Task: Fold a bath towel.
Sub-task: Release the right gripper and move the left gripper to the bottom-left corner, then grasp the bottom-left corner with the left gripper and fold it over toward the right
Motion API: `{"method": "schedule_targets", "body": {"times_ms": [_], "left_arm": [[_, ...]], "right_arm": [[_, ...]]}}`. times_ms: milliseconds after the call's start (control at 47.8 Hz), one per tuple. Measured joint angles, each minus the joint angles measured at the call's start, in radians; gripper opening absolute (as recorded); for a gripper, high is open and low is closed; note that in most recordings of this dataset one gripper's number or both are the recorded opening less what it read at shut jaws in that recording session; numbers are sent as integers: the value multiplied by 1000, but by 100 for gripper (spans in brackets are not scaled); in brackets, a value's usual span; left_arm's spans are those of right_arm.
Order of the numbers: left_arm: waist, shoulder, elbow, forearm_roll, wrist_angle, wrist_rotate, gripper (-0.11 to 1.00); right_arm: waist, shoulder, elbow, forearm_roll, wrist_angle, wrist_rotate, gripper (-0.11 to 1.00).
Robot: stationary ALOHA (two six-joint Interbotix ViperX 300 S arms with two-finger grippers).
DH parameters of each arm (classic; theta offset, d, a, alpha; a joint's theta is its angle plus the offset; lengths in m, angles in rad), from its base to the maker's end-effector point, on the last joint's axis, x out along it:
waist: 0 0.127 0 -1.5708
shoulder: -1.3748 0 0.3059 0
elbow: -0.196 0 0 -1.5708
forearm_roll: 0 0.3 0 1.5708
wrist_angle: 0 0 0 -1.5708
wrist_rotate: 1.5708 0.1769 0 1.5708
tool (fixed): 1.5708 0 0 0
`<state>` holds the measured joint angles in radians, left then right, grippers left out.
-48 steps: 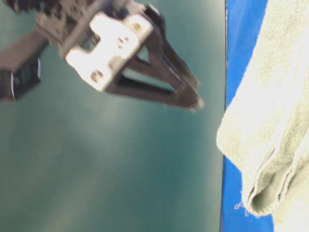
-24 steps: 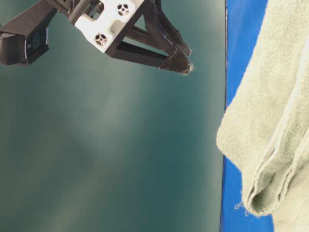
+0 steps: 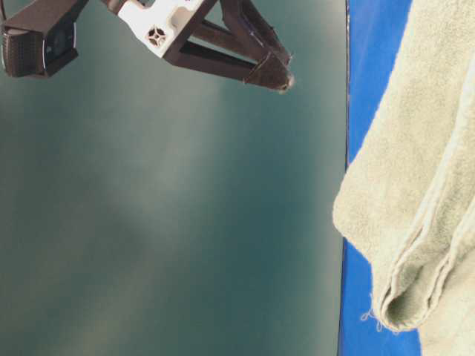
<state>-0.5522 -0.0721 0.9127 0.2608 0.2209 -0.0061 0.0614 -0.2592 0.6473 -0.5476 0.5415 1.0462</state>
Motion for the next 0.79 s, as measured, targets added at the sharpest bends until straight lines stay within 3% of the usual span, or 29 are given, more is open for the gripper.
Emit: {"method": "schedule_targets", "body": {"times_ms": [146,335,397,606,795], "left_arm": [[15,20,-17,-2,15,6,73],[41,26,-28,0,67,9,24],[46,26,-32,2,84,11,13],[57,17,-78,2,167,46,12],[89,-57,-207,2,362,109,12]], "right_arm": [[2,-2,2,0,6,0,64],[2,-2,2,0,8,0,64],[3,-2,2,0,9,0,64],[18,-5,3,0,9,-3,64],[48,-61,40,0,37,-3,64]]}}
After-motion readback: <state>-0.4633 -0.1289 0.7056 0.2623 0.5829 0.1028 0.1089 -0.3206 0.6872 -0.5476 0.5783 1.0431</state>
